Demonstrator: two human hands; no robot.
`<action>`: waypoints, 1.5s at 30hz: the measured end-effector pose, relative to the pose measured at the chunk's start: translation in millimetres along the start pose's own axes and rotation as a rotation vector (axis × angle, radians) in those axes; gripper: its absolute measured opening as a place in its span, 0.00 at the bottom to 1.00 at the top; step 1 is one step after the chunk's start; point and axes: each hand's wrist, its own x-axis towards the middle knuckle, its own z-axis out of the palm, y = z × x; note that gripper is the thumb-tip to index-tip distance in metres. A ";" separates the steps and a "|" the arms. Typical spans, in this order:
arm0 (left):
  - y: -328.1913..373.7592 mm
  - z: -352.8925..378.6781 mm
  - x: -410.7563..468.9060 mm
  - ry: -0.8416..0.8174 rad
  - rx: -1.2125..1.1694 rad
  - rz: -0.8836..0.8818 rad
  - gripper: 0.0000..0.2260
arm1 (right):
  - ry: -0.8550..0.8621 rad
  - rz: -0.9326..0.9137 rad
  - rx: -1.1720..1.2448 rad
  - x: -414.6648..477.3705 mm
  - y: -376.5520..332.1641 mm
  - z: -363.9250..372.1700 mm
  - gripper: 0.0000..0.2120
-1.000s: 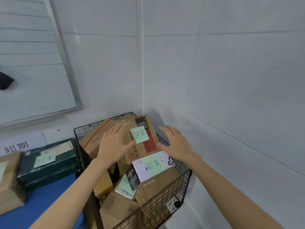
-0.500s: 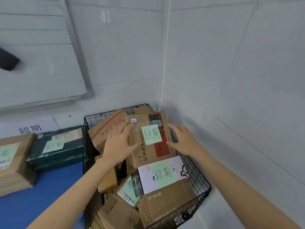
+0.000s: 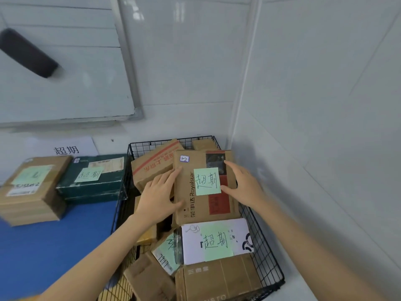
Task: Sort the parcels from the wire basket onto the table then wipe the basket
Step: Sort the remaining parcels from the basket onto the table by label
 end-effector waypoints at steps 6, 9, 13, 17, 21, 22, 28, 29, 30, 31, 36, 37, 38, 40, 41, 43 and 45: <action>-10.8 3.2 -0.1 -0.042 -0.105 -0.093 0.49 | -0.014 -0.043 0.145 0.1 3.0 2.4 0.45; -7.4 5.0 1.2 -0.035 -0.263 -0.108 0.48 | -0.034 -0.066 0.204 -0.9 6.6 0.1 0.46; 0.1 2.9 5.6 0.022 -0.446 -0.099 0.48 | -0.046 -0.084 0.288 1.4 -3.7 -14.4 0.45; 10.4 -15.6 9.9 0.150 -0.508 -0.037 0.48 | -0.006 -0.094 0.361 4.6 -23.7 -37.9 0.44; 23.2 -46.9 14.7 0.257 -0.527 0.027 0.47 | 0.059 -0.108 0.434 3.7 -44.0 -62.0 0.44; 25.7 -54.2 16.0 0.270 -0.541 0.045 0.46 | 0.077 -0.116 0.434 3.9 -48.2 -66.3 0.44; 31.5 -85.8 15.4 0.310 -0.655 0.058 0.45 | 0.170 -0.138 0.456 -2.1 -70.6 -84.2 0.45; 33.0 -90.3 14.0 0.317 -0.664 0.057 0.44 | 0.179 -0.145 0.462 -4.8 -74.5 -86.8 0.44; 34.2 -94.6 12.5 0.322 -0.675 0.060 0.43 | 0.186 -0.154 0.467 -7.5 -78.3 -89.3 0.44; 35.0 -98.6 11.1 0.330 -0.683 0.069 0.42 | 0.195 -0.162 0.471 -10.0 -82.1 -91.7 0.43; 38.3 -119.7 6.8 0.394 -0.698 0.104 0.38 | 0.222 -0.208 0.506 -15.9 -103.5 -103.6 0.44; 39.0 -124.6 6.2 0.403 -0.725 0.106 0.38 | 0.226 -0.225 0.511 -16.6 -107.1 -106.1 0.43; 39.8 -129.7 5.2 0.409 -0.759 0.109 0.39 | 0.230 -0.247 0.515 -17.2 -110.4 -108.7 0.43; 40.7 -140.1 3.3 0.424 -0.810 0.115 0.41 | 0.234 -0.282 0.522 -19.5 -117.0 -114.5 0.41; 41.4 -144.9 2.5 0.433 -0.817 0.118 0.41 | 0.234 -0.294 0.527 -20.7 -120.2 -117.4 0.41; 43.3 -154.3 0.8 0.444 -0.827 0.120 0.41 | 0.236 -0.310 0.542 -22.6 -126.7 -123.3 0.40; 44.9 -162.7 -0.8 0.459 -0.843 0.121 0.40 | 0.246 -0.321 0.562 -22.9 -132.0 -129.2 0.40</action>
